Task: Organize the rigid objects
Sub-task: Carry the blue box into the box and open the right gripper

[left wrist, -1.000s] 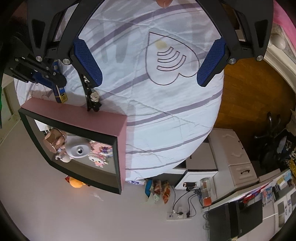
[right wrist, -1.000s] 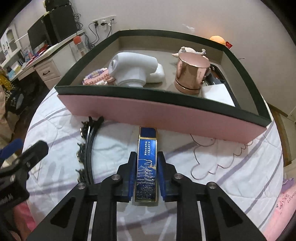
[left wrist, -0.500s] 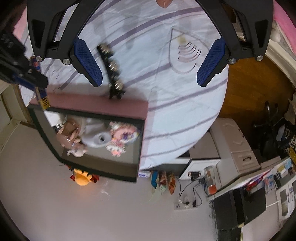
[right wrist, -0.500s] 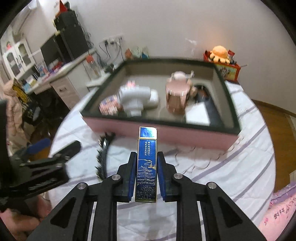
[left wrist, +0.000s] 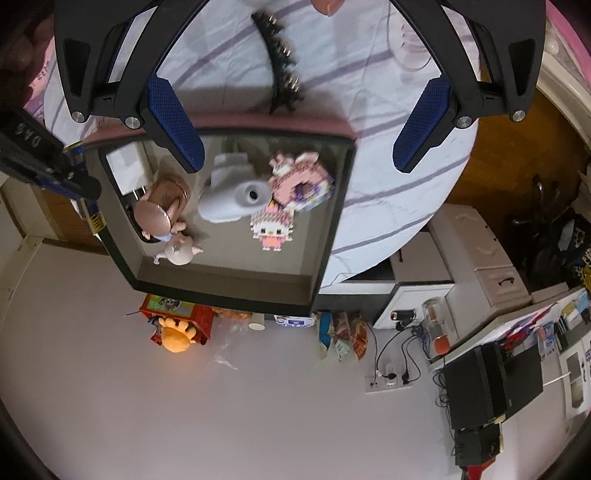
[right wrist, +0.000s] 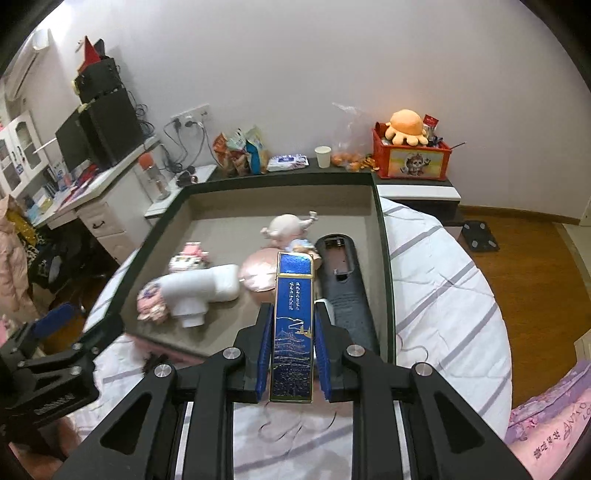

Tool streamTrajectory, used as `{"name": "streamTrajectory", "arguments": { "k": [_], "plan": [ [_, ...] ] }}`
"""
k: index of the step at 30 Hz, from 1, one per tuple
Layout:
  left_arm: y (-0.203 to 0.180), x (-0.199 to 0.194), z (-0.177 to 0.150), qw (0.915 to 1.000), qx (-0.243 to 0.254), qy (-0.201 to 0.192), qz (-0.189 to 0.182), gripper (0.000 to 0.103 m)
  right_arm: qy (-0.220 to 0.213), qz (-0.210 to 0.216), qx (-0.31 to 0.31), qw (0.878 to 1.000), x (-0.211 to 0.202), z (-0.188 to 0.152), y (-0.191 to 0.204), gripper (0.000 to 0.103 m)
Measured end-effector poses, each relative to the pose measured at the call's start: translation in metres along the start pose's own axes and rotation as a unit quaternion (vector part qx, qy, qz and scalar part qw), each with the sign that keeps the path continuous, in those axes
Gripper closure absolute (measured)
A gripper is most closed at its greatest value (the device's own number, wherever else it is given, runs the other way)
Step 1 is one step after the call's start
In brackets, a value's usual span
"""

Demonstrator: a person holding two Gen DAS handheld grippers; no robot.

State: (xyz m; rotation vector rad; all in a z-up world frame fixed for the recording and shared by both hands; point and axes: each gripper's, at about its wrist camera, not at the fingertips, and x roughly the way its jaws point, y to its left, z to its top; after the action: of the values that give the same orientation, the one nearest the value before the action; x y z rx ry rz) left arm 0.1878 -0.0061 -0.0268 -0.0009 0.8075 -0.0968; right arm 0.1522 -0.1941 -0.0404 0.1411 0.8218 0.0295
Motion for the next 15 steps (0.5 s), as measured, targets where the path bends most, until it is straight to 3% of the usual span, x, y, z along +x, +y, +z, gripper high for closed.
{"name": "streamTrajectory", "arguments": {
  "k": [9, 15],
  "plan": [
    [-0.007, 0.036, 0.018, 0.9999, -0.006, 0.012, -0.001, 0.000, 0.033, -0.008, 0.008, 0.999, 0.050, 0.010, -0.016, 0.082],
    [-0.007, 0.046, 0.020, 0.9998, -0.005, 0.017, -0.002, 0.000, 0.035, -0.022, 0.002, 0.999, 0.061, 0.013, -0.018, 0.082]
  ]
}}
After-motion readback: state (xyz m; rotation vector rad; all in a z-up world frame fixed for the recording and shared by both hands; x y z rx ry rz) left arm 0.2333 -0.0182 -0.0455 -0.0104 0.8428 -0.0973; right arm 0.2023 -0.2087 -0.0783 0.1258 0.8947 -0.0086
